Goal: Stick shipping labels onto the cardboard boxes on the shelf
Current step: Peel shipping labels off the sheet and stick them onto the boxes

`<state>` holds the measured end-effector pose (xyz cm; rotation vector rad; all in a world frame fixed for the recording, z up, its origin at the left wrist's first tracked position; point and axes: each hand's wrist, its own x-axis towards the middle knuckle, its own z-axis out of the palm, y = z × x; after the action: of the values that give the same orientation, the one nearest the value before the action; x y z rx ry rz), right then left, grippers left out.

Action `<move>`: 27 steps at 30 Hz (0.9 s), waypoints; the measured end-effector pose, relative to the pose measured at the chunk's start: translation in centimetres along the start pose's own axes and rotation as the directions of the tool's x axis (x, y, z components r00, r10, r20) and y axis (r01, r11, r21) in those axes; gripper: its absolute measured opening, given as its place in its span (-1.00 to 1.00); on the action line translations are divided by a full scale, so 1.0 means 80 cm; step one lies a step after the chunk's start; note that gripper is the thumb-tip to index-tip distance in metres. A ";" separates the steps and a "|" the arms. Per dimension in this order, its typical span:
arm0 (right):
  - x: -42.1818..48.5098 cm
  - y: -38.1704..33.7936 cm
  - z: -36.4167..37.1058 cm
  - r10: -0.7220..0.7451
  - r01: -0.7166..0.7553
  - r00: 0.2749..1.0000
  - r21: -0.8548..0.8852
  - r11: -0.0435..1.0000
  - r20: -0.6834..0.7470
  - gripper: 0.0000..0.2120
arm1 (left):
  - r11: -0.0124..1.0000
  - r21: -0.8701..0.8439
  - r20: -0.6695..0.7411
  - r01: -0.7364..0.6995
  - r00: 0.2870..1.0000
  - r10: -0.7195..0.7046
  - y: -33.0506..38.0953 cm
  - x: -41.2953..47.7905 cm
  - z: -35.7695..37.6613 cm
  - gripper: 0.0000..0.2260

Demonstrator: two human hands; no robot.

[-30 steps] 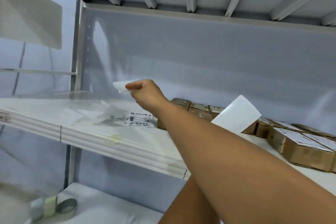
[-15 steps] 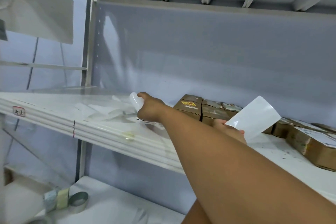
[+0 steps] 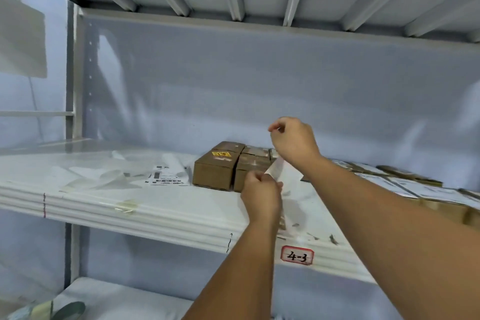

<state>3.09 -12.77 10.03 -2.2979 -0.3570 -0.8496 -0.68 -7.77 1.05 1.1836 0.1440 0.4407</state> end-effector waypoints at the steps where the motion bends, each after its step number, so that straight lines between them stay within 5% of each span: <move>1: 0.000 0.020 -0.017 0.030 -0.030 0.995 0.007 1.000 -0.097 -0.78 | 1.000 -0.002 0.016 -0.009 1.000 0.009 -0.001 0.000 0.000 -0.81; 3: -0.003 0.058 -0.049 0.144 -0.132 0.976 0.080 0.988 -0.164 -0.77 | 1.000 -0.026 0.058 -0.010 0.998 0.012 0.002 -0.004 0.002 -0.80; 5: -0.008 0.090 -0.070 0.319 -0.294 0.944 0.222 0.929 -0.083 -0.76 | 0.994 -0.107 0.095 0.009 0.996 0.001 0.007 -0.005 0.002 -0.81; 8: -0.026 0.119 -0.081 0.490 -0.519 0.849 0.485 0.704 0.198 -0.63 | 0.984 -0.174 0.100 0.028 0.995 -0.010 0.010 -0.010 0.003 -0.74; 12: -0.051 0.148 -0.078 0.384 -0.694 0.719 0.576 0.431 0.579 -0.61 | 0.994 -0.106 0.132 0.034 0.991 -0.020 0.009 -0.011 0.001 -0.78; 16: -0.070 0.153 -0.068 0.210 -0.755 0.628 0.521 0.399 0.749 -0.71 | 0.998 -0.028 0.180 0.063 0.982 -0.057 0.008 -0.010 0.002 -0.74; 24: -0.075 0.151 -0.059 0.086 -0.678 0.648 0.522 0.517 0.757 -0.63 | 0.996 0.078 0.274 0.043 0.959 -0.063 0.004 -0.006 0.005 -0.59; 27: -0.077 0.156 -0.059 0.111 -0.666 0.706 0.602 0.440 0.700 -0.68 | 0.995 0.092 0.269 0.047 0.961 -0.070 0.002 -0.005 0.009 -0.69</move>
<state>1.86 -25.38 2.64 -1.4943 -0.3170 0.3221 -0.83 -8.53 1.43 1.3078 -0.0407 0.2173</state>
